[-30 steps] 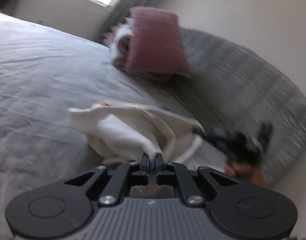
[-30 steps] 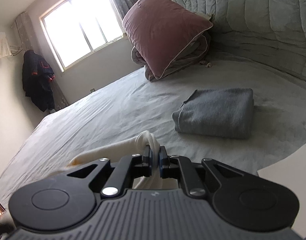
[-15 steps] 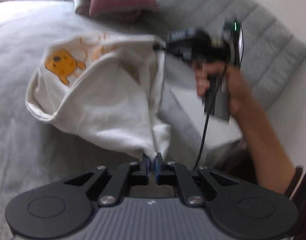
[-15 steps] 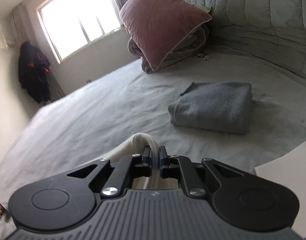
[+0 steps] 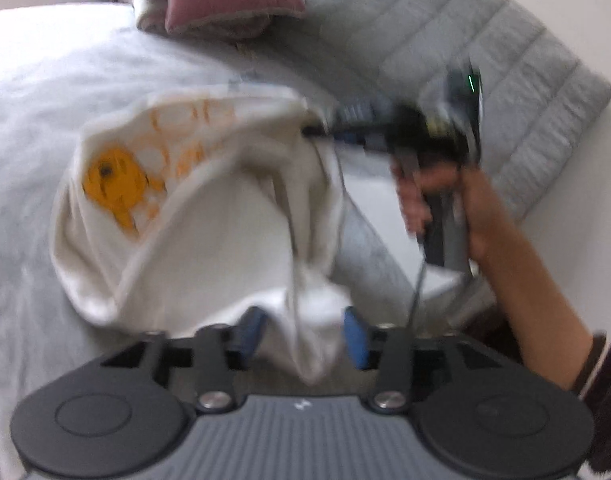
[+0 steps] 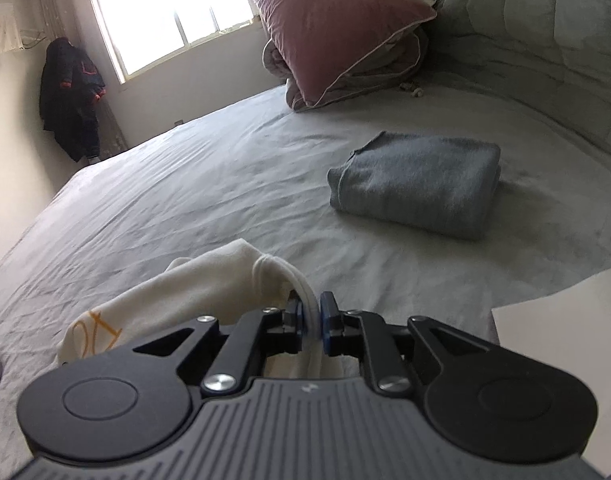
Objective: Fold clothes
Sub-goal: 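Lift the T-shirt with both grippers and shake it open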
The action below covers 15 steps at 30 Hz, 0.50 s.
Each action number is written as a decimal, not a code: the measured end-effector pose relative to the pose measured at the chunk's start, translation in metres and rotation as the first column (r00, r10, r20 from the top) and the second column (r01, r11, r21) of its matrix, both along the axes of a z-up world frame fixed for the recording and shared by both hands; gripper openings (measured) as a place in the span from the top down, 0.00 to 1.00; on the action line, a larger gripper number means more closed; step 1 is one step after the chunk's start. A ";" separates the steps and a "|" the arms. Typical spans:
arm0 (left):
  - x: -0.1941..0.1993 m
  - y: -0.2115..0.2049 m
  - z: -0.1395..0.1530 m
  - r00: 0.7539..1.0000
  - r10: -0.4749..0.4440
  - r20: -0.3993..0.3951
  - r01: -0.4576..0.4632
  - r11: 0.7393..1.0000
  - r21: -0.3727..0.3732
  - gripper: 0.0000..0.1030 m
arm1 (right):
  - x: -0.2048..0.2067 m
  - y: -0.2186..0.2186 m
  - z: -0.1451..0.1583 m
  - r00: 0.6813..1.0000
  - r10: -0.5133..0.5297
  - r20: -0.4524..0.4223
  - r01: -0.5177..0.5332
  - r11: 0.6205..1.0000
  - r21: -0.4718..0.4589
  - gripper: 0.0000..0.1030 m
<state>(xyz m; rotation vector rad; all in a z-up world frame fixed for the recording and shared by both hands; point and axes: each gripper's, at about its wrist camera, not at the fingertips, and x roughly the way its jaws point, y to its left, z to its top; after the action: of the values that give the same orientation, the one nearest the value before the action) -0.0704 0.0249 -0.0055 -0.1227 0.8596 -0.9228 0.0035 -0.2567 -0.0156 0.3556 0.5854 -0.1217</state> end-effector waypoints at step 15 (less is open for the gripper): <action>0.099 -0.114 0.058 0.972 -0.044 0.232 -0.001 0.982 0.190 0.15 | -0.015 -0.045 0.007 1.000 -0.030 -0.007 0.031 0.978 0.206 0.34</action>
<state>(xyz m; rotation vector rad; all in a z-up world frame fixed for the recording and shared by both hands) 0.0289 -0.0893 0.0522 0.1584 0.7238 -0.8523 -0.0118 -0.3015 -0.0091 0.5655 0.5982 -0.0914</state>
